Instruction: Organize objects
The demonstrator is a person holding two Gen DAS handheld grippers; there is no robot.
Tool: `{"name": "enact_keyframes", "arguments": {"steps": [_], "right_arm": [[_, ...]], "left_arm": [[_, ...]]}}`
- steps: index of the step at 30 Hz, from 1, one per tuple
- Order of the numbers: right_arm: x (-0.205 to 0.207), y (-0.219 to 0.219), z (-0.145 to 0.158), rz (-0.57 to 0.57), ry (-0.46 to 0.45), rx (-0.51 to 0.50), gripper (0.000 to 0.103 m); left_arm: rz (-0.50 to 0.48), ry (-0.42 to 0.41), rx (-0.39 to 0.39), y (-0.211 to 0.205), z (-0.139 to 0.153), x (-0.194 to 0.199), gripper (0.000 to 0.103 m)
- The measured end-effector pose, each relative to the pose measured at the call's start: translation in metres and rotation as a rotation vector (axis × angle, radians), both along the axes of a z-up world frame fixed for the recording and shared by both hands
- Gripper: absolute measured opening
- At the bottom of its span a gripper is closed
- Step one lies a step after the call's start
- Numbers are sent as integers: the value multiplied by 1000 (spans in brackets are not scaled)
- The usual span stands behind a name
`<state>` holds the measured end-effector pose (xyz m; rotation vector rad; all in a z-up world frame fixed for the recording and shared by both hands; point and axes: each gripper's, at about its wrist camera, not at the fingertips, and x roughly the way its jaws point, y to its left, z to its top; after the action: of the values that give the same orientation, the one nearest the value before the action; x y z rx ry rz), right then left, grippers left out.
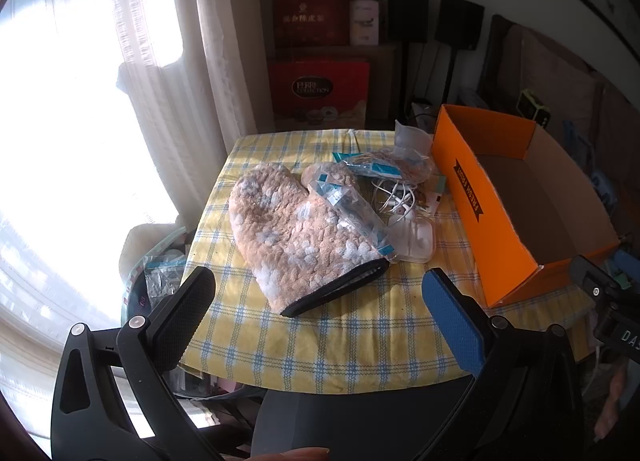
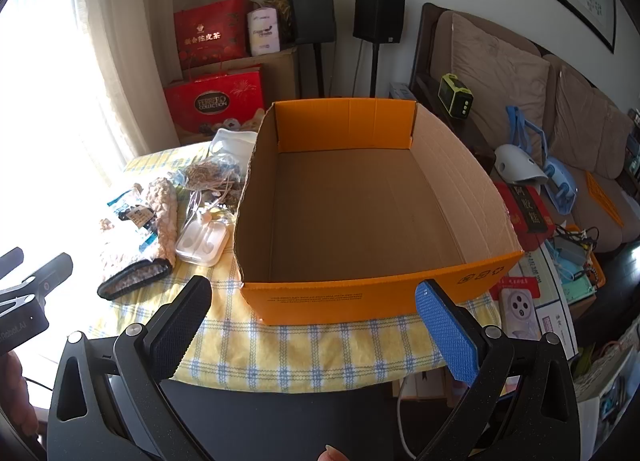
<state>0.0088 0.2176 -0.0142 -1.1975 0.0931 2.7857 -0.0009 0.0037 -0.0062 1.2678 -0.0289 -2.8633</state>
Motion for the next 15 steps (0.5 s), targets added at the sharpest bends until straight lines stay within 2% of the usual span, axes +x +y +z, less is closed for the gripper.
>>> {"name": "enact_keyframes", "arguments": {"steps": [15], "right_arm": [[-2,3,-3,13,-5,-5,103]], "left_arm": [[2,-8,10,-8,-1,-1,103]]}}
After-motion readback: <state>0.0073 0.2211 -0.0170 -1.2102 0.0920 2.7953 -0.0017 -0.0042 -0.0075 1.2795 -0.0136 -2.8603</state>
